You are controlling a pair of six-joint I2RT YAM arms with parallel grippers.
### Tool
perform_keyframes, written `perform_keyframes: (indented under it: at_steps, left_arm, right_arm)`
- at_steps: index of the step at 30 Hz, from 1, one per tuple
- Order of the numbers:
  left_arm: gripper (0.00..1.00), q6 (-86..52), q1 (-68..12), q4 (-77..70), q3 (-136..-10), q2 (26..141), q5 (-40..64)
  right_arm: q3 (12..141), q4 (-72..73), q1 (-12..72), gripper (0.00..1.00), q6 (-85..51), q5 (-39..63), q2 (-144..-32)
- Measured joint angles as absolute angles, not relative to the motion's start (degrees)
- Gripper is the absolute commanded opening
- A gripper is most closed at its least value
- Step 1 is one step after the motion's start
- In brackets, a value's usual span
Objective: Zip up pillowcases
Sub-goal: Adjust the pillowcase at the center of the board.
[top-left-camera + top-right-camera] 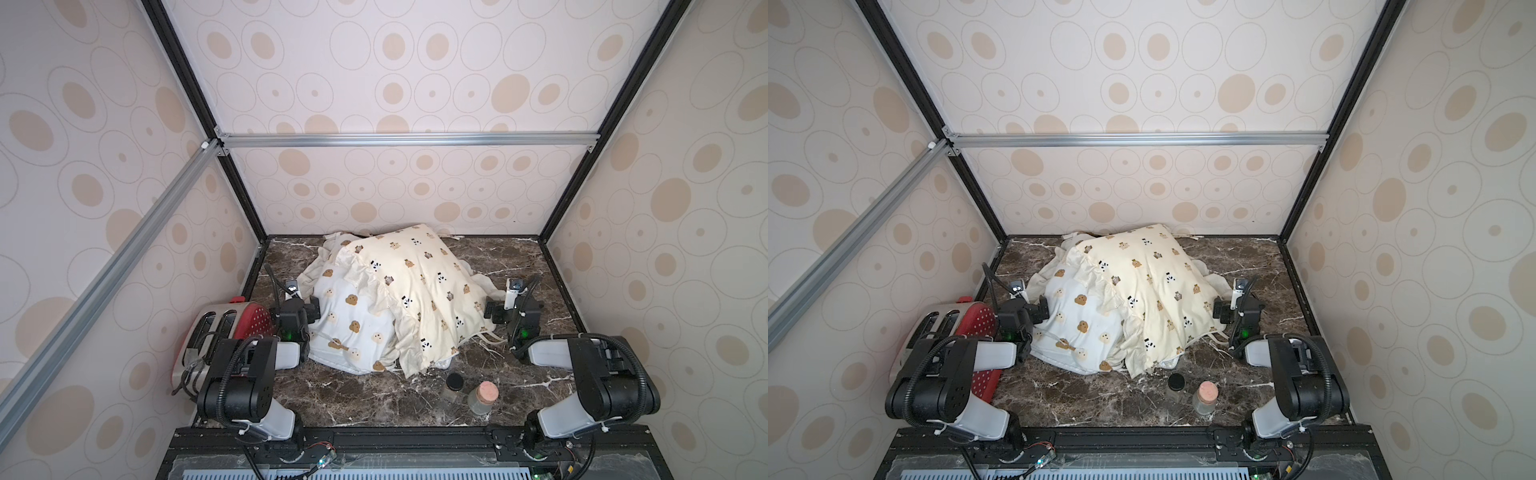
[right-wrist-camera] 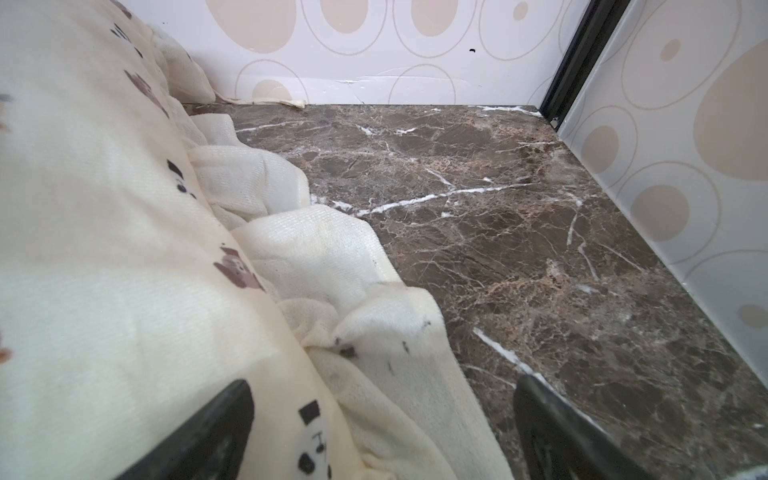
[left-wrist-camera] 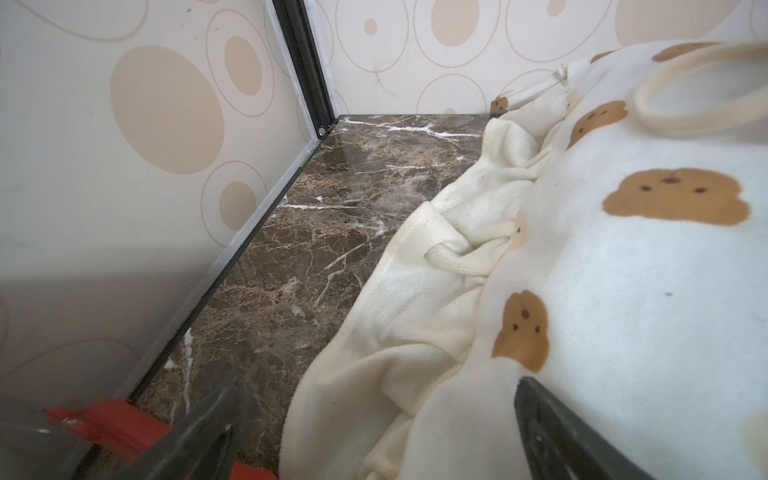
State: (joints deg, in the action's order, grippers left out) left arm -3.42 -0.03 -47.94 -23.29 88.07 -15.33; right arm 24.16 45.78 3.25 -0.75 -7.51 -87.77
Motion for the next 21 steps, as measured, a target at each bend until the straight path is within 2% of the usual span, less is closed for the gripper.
perform_keyframes:
  at_steps: [8, 12, 21]
  left_arm:
    - [0.99, -3.4, 0.0, -47.3, -23.4, 87.9, -15.2]
    - [0.99, -3.5, 0.0, -40.7, -25.3, 85.0, -14.6]
    - [0.99, -6.2, 0.0, -30.3, -27.4, 72.7, -14.6]
  right_arm:
    - [24.2, 45.8, 3.2, 1.0, -0.8, -7.5, -87.8]
    - [24.2, 45.1, 3.2, 1.0, -0.7, -7.5, -87.3]
    - [24.7, 33.7, 3.2, 1.0, -2.3, -8.3, -73.3]
